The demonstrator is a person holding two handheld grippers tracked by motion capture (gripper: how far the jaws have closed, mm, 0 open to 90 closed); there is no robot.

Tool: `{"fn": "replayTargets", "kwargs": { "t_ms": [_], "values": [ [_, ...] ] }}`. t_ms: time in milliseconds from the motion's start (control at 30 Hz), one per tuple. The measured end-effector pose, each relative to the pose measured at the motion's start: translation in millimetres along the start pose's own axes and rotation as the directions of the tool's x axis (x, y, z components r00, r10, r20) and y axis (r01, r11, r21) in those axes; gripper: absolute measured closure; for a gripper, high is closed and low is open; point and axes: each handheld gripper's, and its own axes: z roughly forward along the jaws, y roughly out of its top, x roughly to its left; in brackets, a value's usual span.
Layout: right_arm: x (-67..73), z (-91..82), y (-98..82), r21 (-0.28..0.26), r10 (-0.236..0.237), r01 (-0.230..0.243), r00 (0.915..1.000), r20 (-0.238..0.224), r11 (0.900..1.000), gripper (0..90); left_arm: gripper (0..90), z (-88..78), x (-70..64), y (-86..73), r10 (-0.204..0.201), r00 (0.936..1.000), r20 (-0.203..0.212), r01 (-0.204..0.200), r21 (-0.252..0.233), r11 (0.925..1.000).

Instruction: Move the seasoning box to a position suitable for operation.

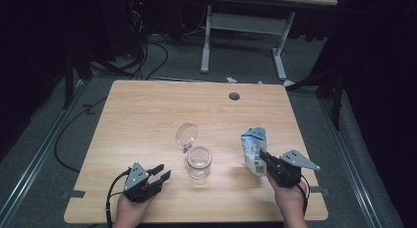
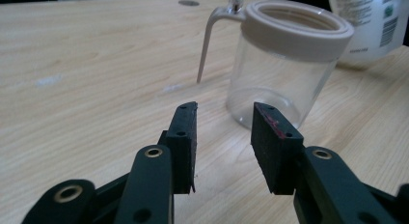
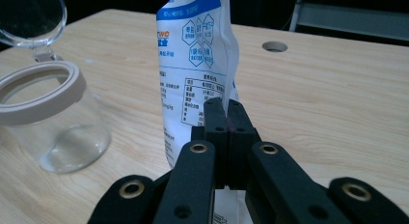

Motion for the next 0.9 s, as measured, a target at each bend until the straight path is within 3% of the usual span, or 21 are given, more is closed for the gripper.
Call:
{"fn": "replayTargets", "kwargs": {
  "t_ms": [200, 367, 667, 900],
  "values": [
    [14.7, 1.6, 8.4, 0.072, -0.026, 0.025, 0.9997, 0.006, 0.997, 90.0, 61.9, 2.0, -3.4, 2.1, 0.024, 0.9996, 0.012, -0.023, -0.013, 0.9996],
    [13.2, -1.6, 14.7, 0.125, -0.021, 0.023, 0.9997, -0.015, 0.992, 90.0, 61.9, 2.1, -6.7, 0.8, 0.019, 0.9997, 0.015, -0.019, -0.012, 0.9998],
    [6.9, -5.2, 26.9, 0.225, -0.066, 0.073, 0.9970, -0.040, 0.972, 90.0, 61.8, 1.4, -6.6, -2.4, 0.015, 0.9998, 0.016, -0.015, -0.007, 0.9999],
    [7.1, -1.1, 35.2, 0.302, -0.084, 0.101, 0.9942, -0.067, 0.948, 90.0, 61.6, -0.7, -7.2, -3.8, 0.021, 0.9995, 0.021, -0.021, -0.007, 0.9997]
  ]
}}
